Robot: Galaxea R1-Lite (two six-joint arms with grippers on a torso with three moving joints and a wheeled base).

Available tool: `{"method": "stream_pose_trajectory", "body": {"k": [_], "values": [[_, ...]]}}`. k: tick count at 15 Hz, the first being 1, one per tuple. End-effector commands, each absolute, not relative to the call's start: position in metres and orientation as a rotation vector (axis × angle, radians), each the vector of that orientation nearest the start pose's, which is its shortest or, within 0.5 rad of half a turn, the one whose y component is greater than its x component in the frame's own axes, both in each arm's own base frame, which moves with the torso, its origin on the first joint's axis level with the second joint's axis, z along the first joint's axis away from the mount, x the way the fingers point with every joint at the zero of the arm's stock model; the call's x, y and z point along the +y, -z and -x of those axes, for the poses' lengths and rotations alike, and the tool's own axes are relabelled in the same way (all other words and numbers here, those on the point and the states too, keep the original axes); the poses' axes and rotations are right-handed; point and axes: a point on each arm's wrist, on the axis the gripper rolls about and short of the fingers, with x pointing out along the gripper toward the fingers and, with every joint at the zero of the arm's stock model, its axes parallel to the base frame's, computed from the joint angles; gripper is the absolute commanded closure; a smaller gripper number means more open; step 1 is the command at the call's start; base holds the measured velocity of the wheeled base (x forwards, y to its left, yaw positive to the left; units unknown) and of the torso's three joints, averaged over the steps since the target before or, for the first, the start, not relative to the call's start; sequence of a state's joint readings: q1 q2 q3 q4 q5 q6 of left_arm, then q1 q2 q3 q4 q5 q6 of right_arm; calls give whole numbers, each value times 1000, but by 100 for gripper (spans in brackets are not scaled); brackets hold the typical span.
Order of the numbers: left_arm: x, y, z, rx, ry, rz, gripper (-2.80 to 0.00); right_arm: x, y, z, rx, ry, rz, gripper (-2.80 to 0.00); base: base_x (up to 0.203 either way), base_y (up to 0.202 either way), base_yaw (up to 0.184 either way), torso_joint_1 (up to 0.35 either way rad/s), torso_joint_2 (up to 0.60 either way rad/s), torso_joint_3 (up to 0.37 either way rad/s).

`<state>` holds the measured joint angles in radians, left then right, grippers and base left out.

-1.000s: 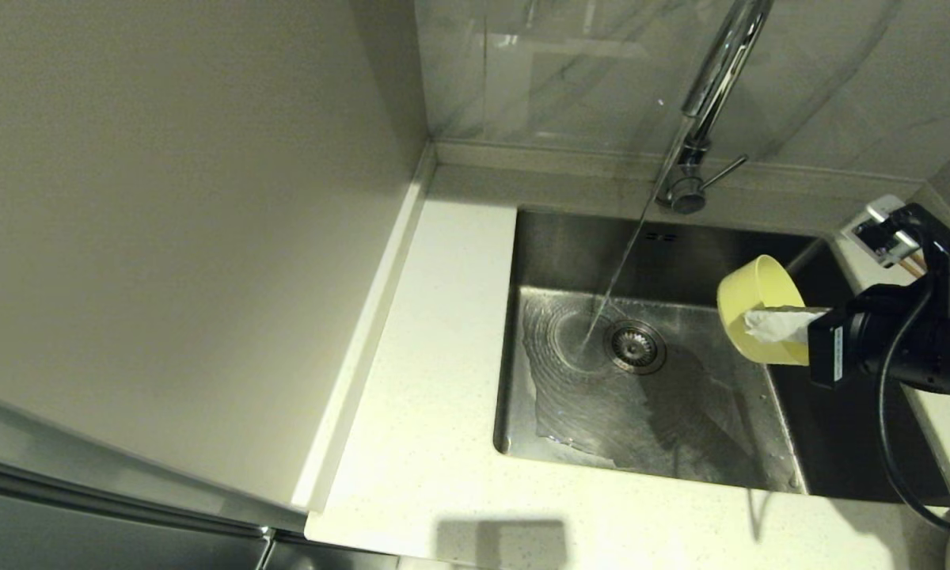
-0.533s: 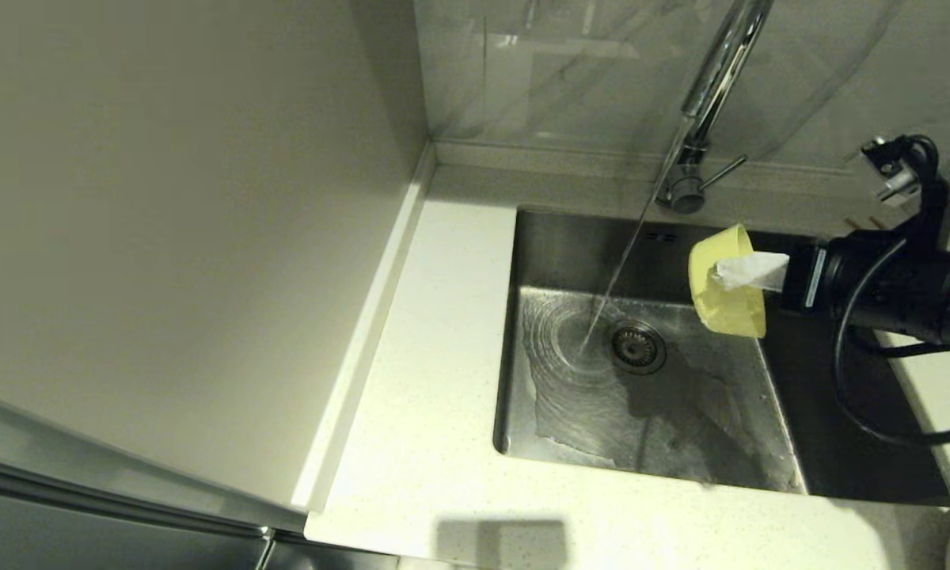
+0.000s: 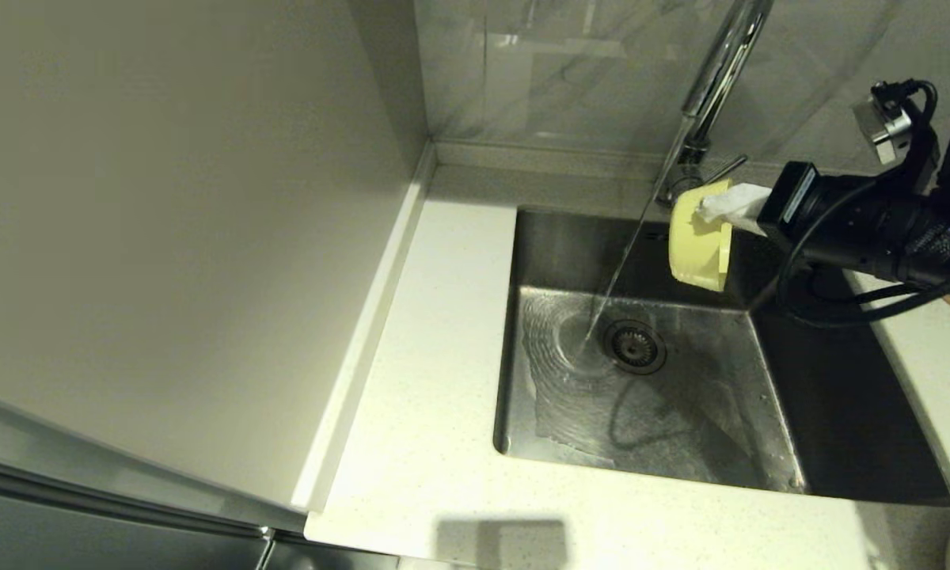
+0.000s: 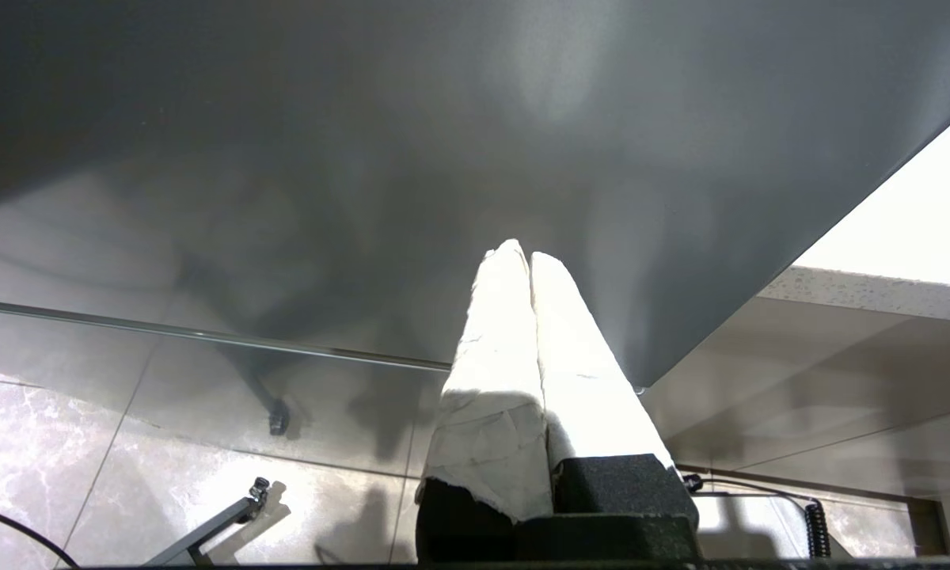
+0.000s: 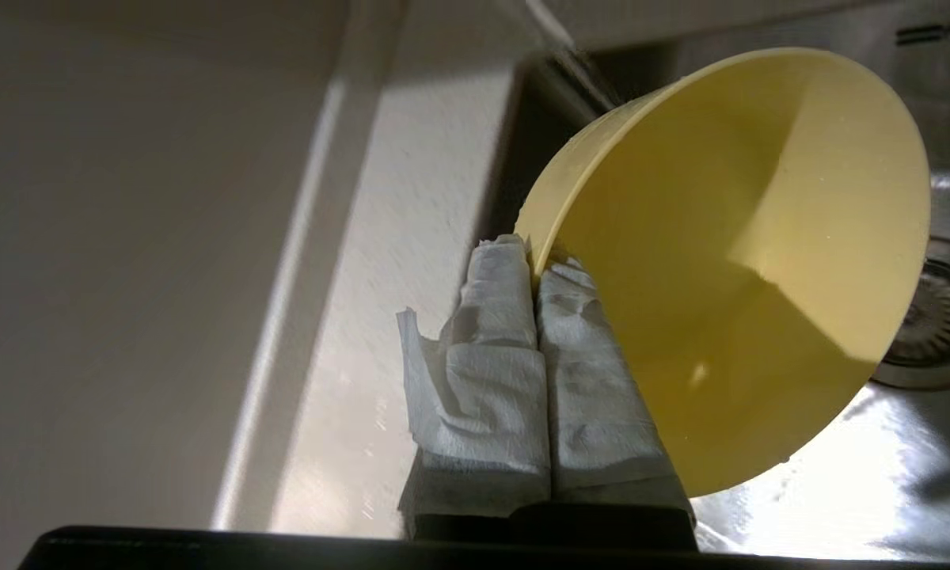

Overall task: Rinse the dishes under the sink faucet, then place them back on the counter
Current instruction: Rinse the bowl

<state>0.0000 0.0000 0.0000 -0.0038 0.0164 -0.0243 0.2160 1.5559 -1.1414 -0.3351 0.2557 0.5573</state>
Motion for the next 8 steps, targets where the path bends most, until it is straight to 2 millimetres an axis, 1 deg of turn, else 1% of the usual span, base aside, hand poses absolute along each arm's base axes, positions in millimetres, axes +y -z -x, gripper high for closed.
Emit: {"method": "stream_pose_trajectory", "body": {"k": [1, 8], "values": [[0, -76, 23, -6, -17, 25, 0, 67, -299, -288, 193, -435, -619, 0, 0, 0, 0, 0, 0, 0], [0, -76, 23, -6, -17, 25, 0, 65, -305, -288, 156, -437, -665, 0, 0, 0, 0, 0, 0, 0]]}}
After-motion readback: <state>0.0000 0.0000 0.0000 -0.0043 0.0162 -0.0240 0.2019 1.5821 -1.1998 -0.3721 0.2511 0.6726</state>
